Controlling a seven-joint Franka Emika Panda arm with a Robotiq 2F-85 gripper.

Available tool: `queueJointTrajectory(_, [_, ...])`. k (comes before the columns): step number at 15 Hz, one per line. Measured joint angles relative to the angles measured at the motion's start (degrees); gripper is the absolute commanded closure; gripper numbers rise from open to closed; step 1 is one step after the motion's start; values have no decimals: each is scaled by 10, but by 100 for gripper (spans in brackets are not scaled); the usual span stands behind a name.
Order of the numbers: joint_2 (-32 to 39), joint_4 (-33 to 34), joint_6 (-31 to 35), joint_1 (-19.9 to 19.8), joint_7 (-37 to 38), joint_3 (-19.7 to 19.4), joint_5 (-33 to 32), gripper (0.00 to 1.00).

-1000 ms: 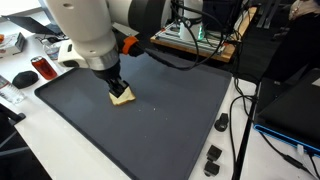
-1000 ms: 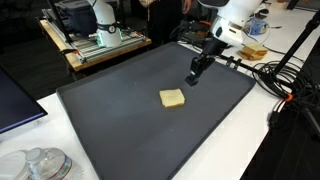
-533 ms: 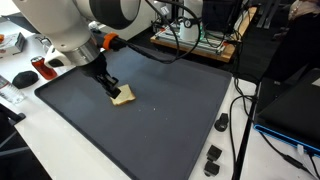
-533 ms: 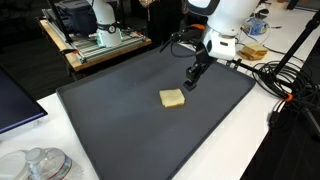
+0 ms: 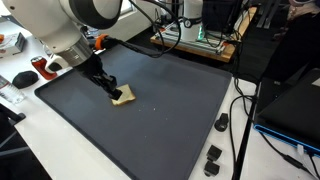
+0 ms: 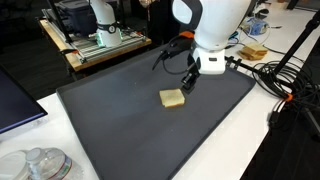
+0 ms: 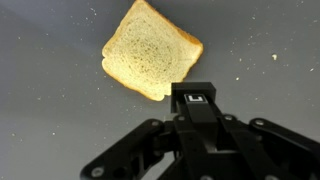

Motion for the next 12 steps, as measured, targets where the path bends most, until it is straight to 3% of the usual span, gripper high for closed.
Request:
queueJointTrajectory(6, [6, 1, 3, -34, -56, 11, 42, 95])
queueJointTrajectory(12, [6, -12, 55, -80, -120, 21, 86, 95])
